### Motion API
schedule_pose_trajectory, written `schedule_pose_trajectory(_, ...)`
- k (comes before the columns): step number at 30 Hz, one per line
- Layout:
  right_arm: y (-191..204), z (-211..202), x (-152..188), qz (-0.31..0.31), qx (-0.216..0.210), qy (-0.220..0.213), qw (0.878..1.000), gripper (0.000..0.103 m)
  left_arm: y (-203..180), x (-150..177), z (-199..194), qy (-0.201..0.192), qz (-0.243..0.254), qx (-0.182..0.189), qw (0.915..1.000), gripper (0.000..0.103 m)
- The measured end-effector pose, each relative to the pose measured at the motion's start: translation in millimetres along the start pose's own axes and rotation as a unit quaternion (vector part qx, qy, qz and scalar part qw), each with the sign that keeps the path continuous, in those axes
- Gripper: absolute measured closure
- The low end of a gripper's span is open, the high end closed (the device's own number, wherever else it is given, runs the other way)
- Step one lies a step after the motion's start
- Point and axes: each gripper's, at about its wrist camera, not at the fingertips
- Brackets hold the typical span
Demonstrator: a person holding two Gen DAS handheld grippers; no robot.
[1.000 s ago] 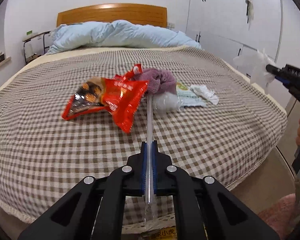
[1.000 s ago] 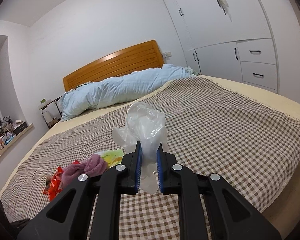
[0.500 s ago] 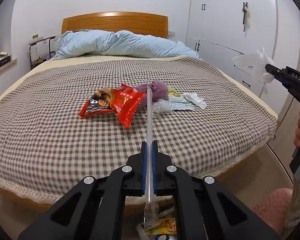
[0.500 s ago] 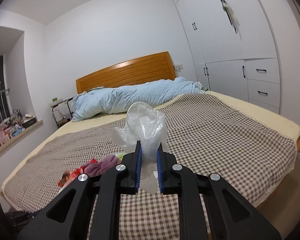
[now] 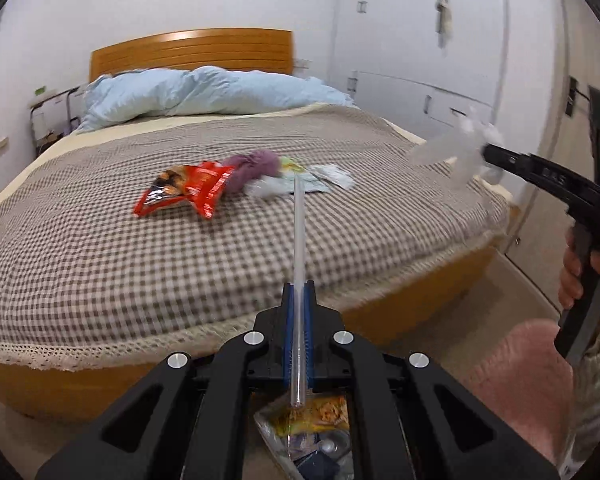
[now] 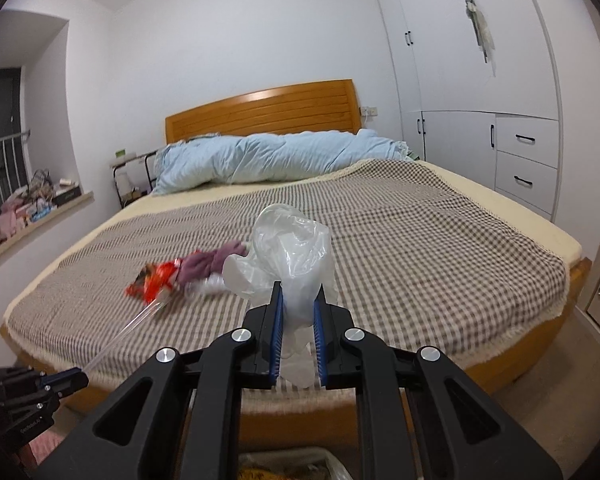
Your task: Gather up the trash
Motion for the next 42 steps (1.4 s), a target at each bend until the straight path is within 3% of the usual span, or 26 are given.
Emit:
schedule_pose_trajectory(12,-0.6,-12.6,78.3,-0.003,-0.011,0.102,0.995,0.089,-29.6,51.6,0.2,0.049,0.035,0.056,0.9966,0.101)
schedule_pose_trajectory(19,-2.6,1.9,123.7,0.024,-0.011,0.167,0.986,0.089,-34.3,77.3,20.2,0.086,0.043,0.065,0.9932,0.101)
schedule_pose_trajectory(28,2.5,33.7,172.3,0.017,-0.002,0.243,0.97,0.089,-42.2,102.8,48.9,0.13,0.056,0.077,0.9869,0.101)
schedule_pose_trajectory(34,0.3,50.7,190.4,0.016,0.008,0.278,0.961,0.089,-47.8,121.1,71.9,0.154,0.08,0.091,0.9805,0.101)
schedule_pose_trajectory(42,-10.9,75.5,219.4,0.026,0.027,0.331,0.943,0.089,-66.9,139.1,127.0,0.204,0.137,0.089,0.9654,0.101)
Point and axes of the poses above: each gripper's, at about its wrist camera, not at the fingertips, and z roughly the way its jaws point, y to its left, x to its underside, and after that the axes turned 4 degrees about -x, right-handed
